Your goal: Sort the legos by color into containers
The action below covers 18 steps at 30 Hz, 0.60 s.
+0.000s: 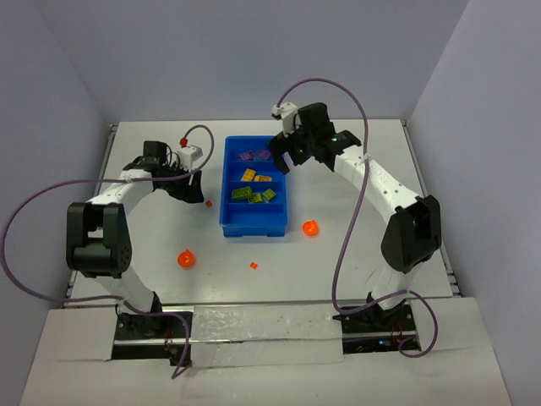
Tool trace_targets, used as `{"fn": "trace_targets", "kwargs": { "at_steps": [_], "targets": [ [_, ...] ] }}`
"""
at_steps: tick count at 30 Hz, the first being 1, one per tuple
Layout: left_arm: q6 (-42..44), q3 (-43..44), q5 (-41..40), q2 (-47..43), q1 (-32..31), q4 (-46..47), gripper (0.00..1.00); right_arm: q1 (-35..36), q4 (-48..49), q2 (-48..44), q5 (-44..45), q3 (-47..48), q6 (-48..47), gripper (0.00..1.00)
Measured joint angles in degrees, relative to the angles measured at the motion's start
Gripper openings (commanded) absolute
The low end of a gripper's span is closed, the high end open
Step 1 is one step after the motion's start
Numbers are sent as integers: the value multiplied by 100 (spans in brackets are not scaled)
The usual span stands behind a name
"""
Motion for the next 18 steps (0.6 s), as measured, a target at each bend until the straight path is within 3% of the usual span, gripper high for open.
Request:
{"fn": "trace_targets", "kwargs": {
  "at_steps": [6,18],
  "targets": [
    [99,148,-263,529,-377,149,55,-443,-169,12,114,-1,24,100],
    [159,416,-696,1010,-586,422,53,-517,-215,12,127,-1,-6,100]
  ]
}}
